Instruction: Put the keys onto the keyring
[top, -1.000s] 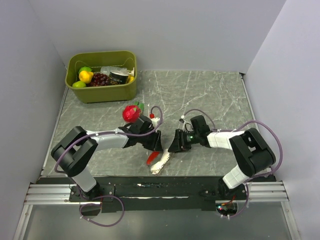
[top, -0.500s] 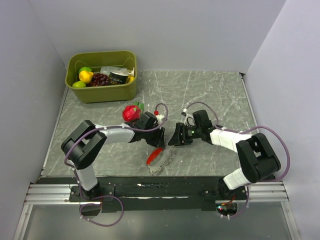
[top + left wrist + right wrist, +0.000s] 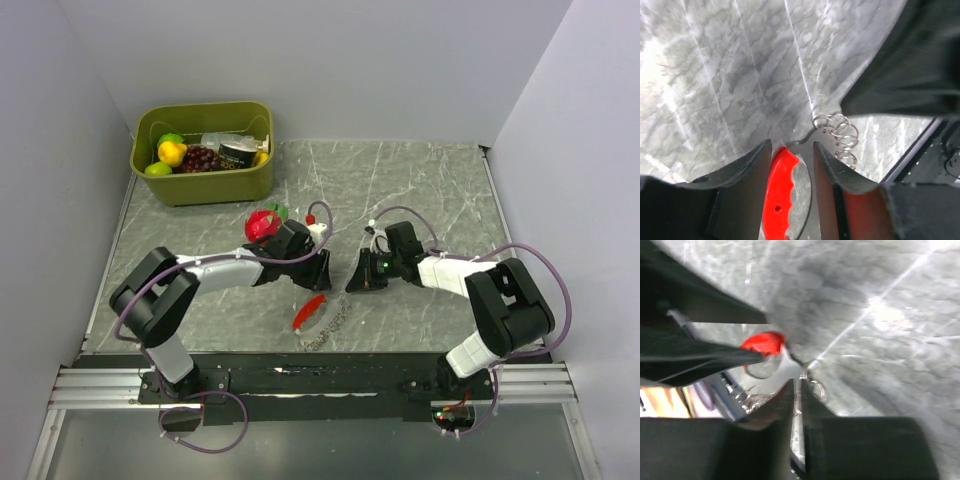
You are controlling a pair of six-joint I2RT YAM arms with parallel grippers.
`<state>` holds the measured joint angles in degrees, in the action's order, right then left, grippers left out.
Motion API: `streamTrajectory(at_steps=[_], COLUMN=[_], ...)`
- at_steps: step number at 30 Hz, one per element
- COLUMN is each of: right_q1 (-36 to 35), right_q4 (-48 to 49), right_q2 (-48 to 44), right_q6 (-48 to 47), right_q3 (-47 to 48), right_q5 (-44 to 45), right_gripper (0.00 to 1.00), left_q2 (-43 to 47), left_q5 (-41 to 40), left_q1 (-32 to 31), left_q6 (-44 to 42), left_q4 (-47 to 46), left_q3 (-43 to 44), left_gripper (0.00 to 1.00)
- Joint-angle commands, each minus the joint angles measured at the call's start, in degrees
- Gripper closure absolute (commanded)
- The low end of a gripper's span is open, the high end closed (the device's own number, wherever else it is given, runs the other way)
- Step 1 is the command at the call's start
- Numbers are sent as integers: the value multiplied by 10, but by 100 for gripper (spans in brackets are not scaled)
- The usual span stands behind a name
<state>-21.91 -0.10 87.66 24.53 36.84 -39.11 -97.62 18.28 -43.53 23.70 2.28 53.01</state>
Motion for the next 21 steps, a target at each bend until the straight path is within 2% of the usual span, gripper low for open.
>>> streamTrajectory(at_steps=[1,2,6,11,21], right_q1=[3,1,-5,-38,-68], right_q4=[-33,-42,-62,-73,-42], right_q2=[19,22,21,39,48], right_q6=[-21,-25,-30,-33,1], right_q3=[19,24,29,45,46], right_q5=[60,68,107,114,84], right_gripper=[96,100,100,100,100], left_q2=[73,81,109,109,46], left_q5=[-38,-54,-65,-56,-11], left_q1=[1,2,1,2,-6], left_q6=[12,13,19,41,77], left_q4=[-39,-44,-62,-74,-65], left_q3=[-20,-29,-45,-43,-14], left_gripper=[51,50,46,41,44])
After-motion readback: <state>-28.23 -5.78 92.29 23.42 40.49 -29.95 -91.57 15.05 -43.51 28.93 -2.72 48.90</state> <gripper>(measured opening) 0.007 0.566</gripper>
